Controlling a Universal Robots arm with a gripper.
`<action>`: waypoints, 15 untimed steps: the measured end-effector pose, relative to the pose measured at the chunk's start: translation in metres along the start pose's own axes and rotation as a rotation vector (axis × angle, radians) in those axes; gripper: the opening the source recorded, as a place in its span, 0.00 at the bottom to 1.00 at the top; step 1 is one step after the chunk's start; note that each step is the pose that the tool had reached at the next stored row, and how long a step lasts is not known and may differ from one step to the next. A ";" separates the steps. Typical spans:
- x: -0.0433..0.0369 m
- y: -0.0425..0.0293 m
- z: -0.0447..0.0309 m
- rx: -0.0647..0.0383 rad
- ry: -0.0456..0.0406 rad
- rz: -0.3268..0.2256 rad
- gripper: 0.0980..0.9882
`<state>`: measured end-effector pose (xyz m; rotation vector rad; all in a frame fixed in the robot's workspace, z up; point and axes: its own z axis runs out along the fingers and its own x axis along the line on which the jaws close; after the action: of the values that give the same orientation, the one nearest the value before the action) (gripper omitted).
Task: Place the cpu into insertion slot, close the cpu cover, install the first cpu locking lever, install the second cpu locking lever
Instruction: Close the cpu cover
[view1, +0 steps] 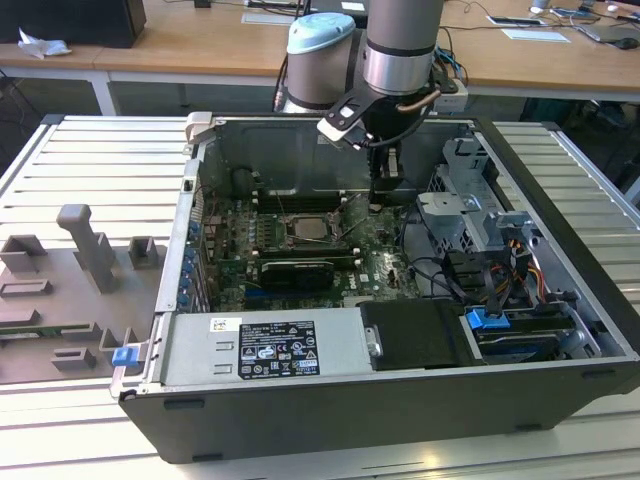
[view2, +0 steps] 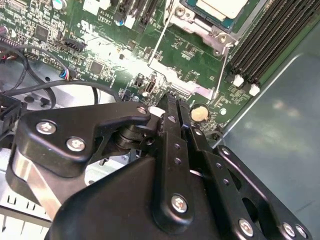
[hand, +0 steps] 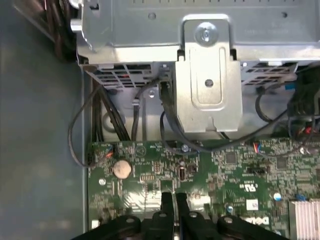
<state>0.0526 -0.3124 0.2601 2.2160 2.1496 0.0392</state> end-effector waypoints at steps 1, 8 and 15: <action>0.0000 0.0003 0.0012 0.001 0.0001 0.000 0.08; 0.0003 0.0006 0.0119 0.003 0.0013 0.000 0.08; -0.0001 -0.0099 0.0119 0.003 0.0012 0.000 0.08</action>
<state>0.0434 -0.3125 0.2477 2.2179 2.1520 0.0373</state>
